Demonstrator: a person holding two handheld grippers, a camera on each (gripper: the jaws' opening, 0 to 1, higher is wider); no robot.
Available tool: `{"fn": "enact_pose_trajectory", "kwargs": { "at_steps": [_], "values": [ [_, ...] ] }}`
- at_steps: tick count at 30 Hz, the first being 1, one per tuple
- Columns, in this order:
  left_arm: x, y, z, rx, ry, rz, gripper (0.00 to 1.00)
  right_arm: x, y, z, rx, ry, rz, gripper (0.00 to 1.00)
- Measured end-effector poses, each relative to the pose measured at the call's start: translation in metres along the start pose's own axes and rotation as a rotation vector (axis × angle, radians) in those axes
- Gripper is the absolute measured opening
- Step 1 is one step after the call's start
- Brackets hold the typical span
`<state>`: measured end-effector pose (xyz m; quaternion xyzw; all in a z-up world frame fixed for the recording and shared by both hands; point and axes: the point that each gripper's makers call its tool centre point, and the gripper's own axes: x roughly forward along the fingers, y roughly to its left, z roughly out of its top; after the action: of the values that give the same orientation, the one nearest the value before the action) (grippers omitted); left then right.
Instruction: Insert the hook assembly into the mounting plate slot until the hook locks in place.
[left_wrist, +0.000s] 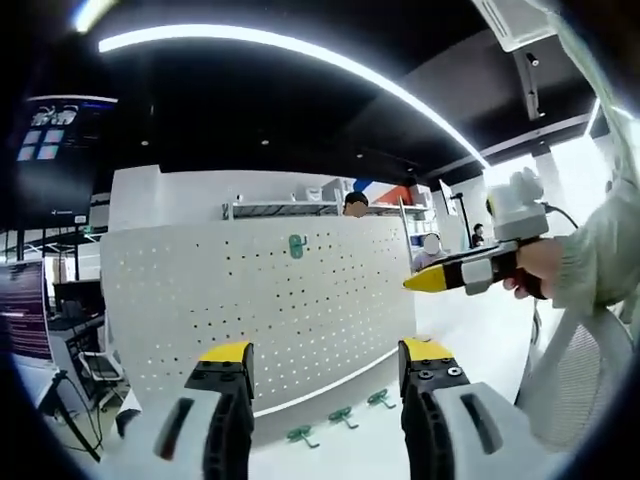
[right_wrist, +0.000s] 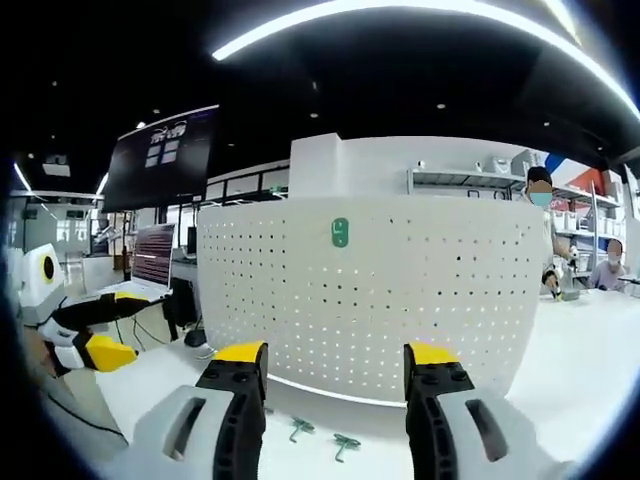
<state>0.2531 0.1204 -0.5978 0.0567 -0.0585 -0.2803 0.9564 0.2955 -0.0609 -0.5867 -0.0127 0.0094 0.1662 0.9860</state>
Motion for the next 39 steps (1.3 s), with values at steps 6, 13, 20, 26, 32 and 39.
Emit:
{"fn": "enact_pose_trajectory", "kwargs": {
  "at_steps": [6, 13, 20, 26, 32, 39],
  "values": [
    [0.001, -0.001, -0.002, 0.006, 0.014, -0.001, 0.6, -0.012, 0.002, -0.006, 0.002, -0.003, 0.012, 0.53],
    [0.002, -0.004, -0.006, 0.029, 0.035, -0.011, 0.6, -0.023, 0.007, -0.006, 0.013, -0.019, 0.027, 0.57],
    [0.003, -0.005, -0.009, 0.043, 0.054, -0.013, 0.6, -0.032, 0.008, -0.015, 0.037, -0.012, 0.033, 0.57],
    [0.003, -0.004, -0.011, 0.048, 0.063, -0.01, 0.6, -0.038, 0.01, -0.023, 0.04, -0.008, 0.035, 0.58],
    [0.004, -0.005, -0.012, 0.054, 0.071, -0.01, 0.6, -0.039, 0.011, -0.025, 0.049, -0.008, 0.041, 0.57],
    [0.005, -0.008, -0.013, 0.072, 0.079, -0.02, 0.6, -0.039, 0.017, -0.023, 0.037, -0.019, 0.061, 0.57]
  ]
}}
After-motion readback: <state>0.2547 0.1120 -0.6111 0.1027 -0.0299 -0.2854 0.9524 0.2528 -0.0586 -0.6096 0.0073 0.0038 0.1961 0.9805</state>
